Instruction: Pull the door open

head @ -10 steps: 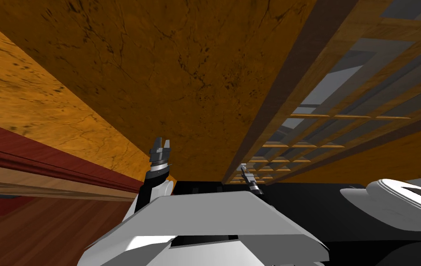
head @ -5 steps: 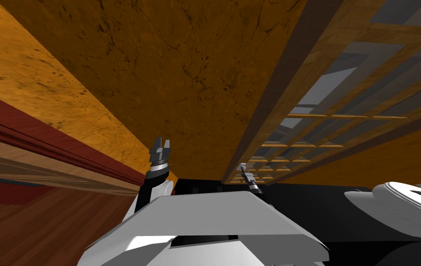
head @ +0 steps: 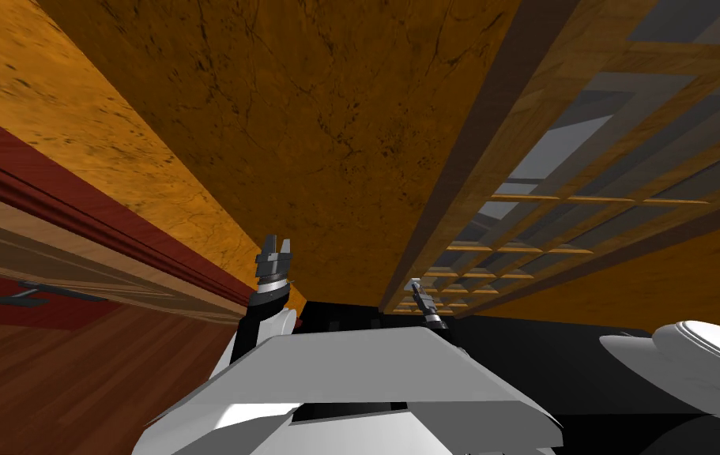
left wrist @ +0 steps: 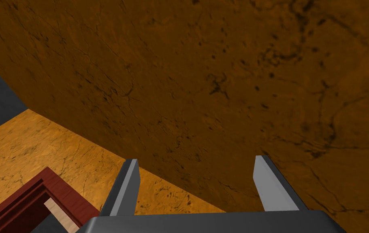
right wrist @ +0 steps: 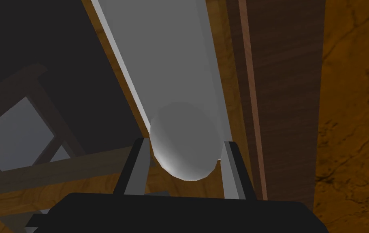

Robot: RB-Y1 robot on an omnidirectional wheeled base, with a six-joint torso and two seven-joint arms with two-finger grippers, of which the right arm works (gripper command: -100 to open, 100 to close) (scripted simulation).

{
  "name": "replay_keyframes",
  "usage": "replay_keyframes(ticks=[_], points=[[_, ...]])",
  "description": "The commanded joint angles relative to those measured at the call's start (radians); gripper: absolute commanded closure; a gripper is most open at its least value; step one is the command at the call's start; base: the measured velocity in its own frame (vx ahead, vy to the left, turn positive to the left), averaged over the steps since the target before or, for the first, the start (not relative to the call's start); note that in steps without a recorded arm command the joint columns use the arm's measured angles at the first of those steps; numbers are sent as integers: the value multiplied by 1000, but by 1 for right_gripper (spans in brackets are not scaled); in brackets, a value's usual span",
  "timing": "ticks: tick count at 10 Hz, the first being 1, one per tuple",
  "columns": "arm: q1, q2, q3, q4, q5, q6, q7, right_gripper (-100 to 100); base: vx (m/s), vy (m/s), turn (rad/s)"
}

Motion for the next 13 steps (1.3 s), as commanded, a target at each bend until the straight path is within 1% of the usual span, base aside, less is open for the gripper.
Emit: replay_keyframes(ticks=[1, 4, 5, 7, 8, 9, 10, 11, 13], points=[[-4, 0, 8, 2, -18, 3, -48, 100, -56, -20, 59], [-12, -1, 24, 3, -54, 10, -132, 100, -58, -27, 76], [-12, -1, 24, 3, -54, 10, -139, 100, -44, -14, 26], [-17, -1, 36, 4, -79, 16, -200, 100, -43, -11, 50], [-17, -1, 36, 4, -79, 16, -204, 100, -34, -18, 34], [-20, -2, 42, 4, -93, 19, -241, 100, -34, -19, 56], [-23, -2, 48, 5, -107, 22, -268, 100, -48, -31, 78], [-23, -2, 48, 5, -107, 22, -278, 100, -38, -22, 35], [-30, -3, 61, 5, -134, 28, -341, 100, -46, -15, 68]])
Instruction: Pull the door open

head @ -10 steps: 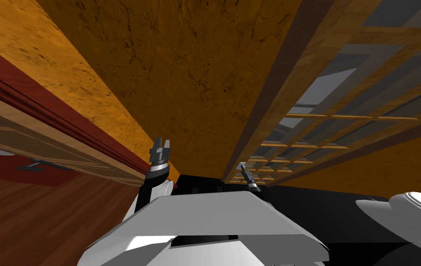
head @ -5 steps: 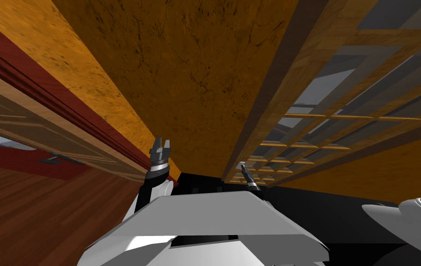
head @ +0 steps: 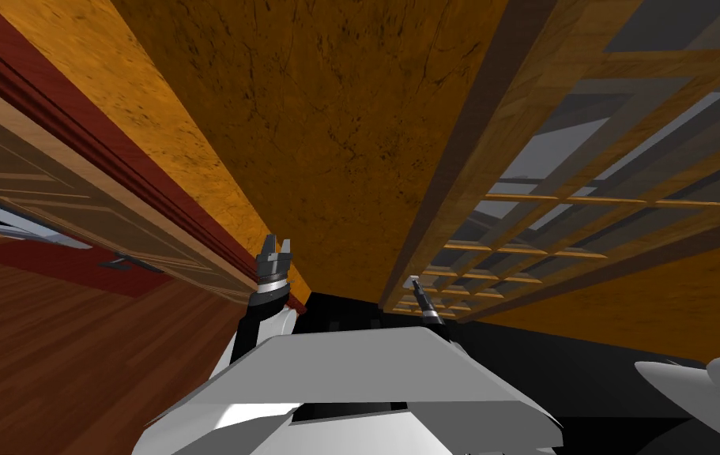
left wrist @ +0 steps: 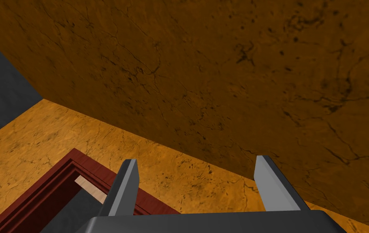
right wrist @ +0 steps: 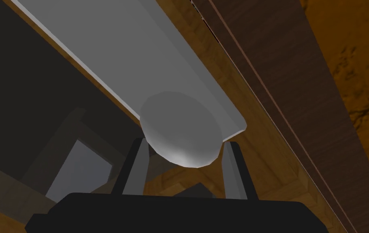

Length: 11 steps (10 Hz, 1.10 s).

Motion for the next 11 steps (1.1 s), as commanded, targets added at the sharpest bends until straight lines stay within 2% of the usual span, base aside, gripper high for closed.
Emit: replay_keyframes(ticks=[1, 3, 5, 6, 10, 11], points=[[-3, 2, 6, 4, -8, 0, -33, 100, -39, -18, 31], [-10, 1, 19, 5, -38, 7, -96, 100, -45, -21, 63], [-13, 1, 26, 5, -53, 10, -147, 100, -39, -19, 47], [-13, 1, 26, 5, -53, 10, -152, 100, -26, -15, 33], [-23, 0, 47, 6, -99, 20, -268, 100, -40, -18, 55], [-23, 0, 47, 6, -99, 20, -273, 100, -32, -12, 37]])
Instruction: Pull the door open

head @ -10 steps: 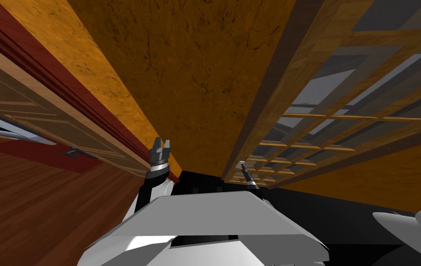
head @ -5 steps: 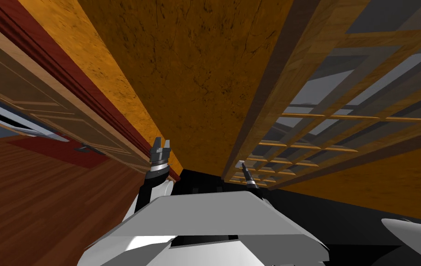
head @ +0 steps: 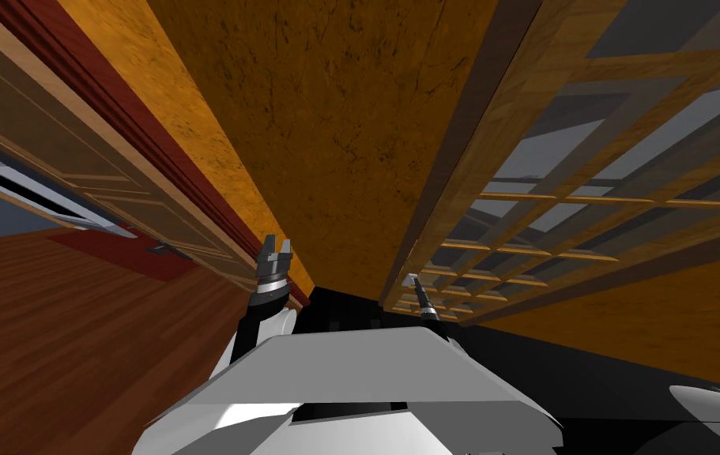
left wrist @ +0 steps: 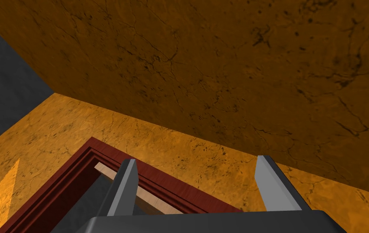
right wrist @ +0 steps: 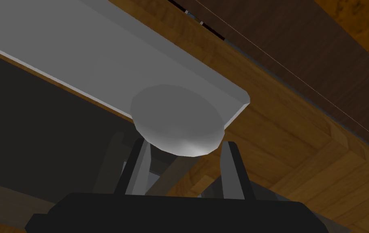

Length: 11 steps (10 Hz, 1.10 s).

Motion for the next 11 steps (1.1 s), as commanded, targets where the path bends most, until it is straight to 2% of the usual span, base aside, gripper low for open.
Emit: replay_keyframes(ticks=[1, 4, 5, 6, 7, 9, 10, 11], points=[[-3, 3, 13, -1, -17, 3, -50, 100, -39, -16, 55], [-11, 3, 27, 0, -49, 11, -128, 100, -43, -24, 61], [-11, 3, 27, 0, -49, 11, -135, 100, -32, -15, 38], [-14, 2, 35, 0, -66, 14, -174, 100, -37, -15, 56], [-14, 2, 35, 0, -66, 14, -176, 100, -30, -13, 36], [-22, 2, 50, 1, -99, 22, -241, 100, -45, -21, 77], [-22, 2, 50, 1, -99, 22, -259, 100, -36, -22, 39], [-25, 1, 57, 2, -115, 26, -293, 100, -42, -20, 55]])
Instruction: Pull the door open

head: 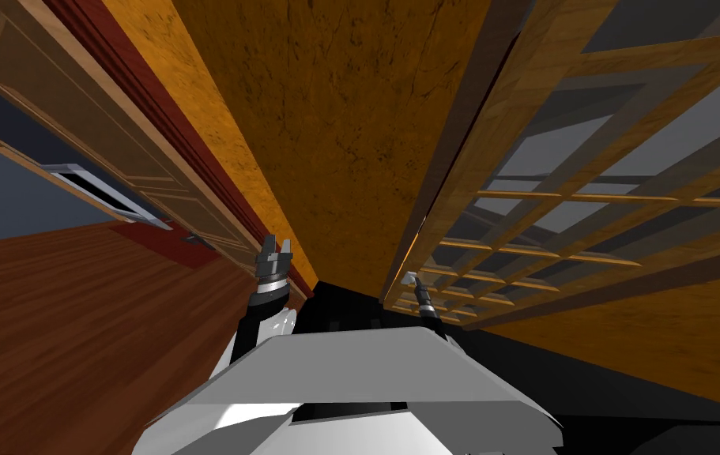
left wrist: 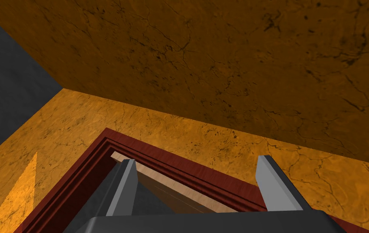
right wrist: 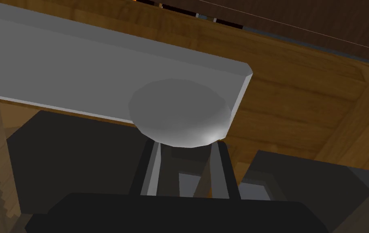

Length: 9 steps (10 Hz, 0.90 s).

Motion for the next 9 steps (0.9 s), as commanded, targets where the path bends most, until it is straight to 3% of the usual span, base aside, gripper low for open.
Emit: replay_keyframes(ticks=[1, 8, 9], points=[[-4, 5, 10, -8, -5, 0, -32, 100, -36, -15, 36], [-19, 4, 41, -6, -72, 15, -199, 100, -40, -15, 56], [-5, -1, 39, -10, -89, 29, -224, -100, -39, -30, 32]])
